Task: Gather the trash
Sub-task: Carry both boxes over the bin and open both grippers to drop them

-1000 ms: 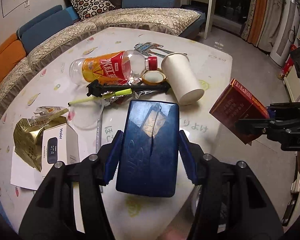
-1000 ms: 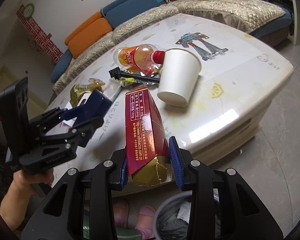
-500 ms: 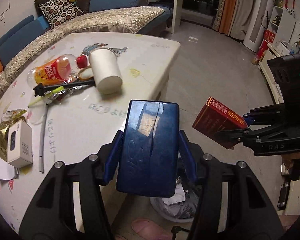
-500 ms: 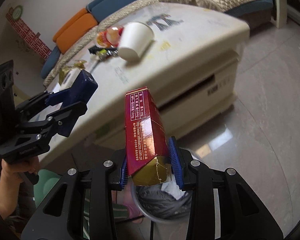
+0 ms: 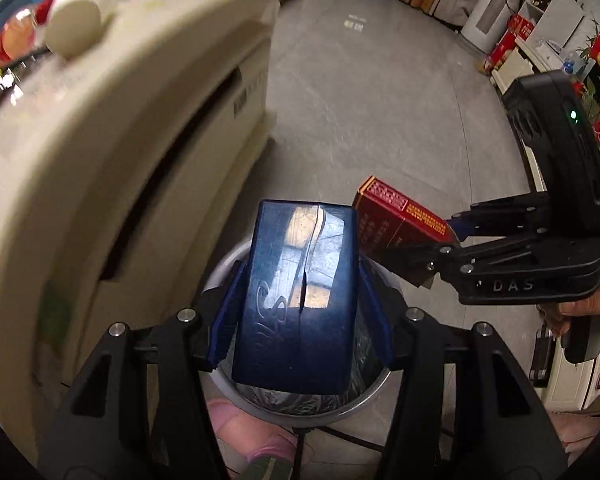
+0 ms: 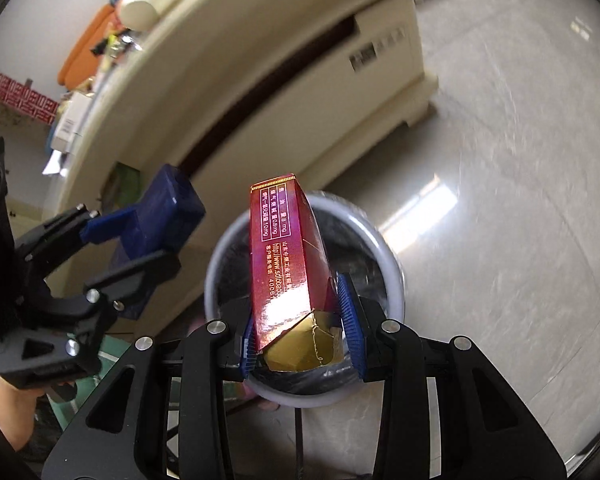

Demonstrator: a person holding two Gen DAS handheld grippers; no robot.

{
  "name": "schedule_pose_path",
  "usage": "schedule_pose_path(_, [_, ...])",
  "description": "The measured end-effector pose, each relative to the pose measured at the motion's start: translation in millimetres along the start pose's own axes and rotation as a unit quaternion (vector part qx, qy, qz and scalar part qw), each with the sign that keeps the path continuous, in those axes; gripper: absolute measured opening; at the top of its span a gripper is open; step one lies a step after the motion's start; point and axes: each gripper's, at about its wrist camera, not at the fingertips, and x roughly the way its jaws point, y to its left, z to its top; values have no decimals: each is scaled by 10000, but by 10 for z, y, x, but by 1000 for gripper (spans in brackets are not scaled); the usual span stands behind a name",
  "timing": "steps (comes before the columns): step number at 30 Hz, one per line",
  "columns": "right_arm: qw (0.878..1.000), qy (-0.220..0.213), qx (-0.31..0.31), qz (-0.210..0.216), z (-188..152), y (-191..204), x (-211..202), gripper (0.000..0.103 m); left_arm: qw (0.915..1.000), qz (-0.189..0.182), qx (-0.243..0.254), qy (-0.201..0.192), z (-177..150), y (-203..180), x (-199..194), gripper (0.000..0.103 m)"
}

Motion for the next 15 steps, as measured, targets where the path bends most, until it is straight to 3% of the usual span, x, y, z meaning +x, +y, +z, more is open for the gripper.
schedule_pose_path(5, [9993, 299, 207, -82, -104, -146, 297, 37, 9986, -47, 132, 512, -135, 11, 346, 52])
schedule_pose_path(15, [9947, 880, 479, -250, -246, -275, 842, 39, 9923, 264, 199, 1193, -308, 132, 803, 53])
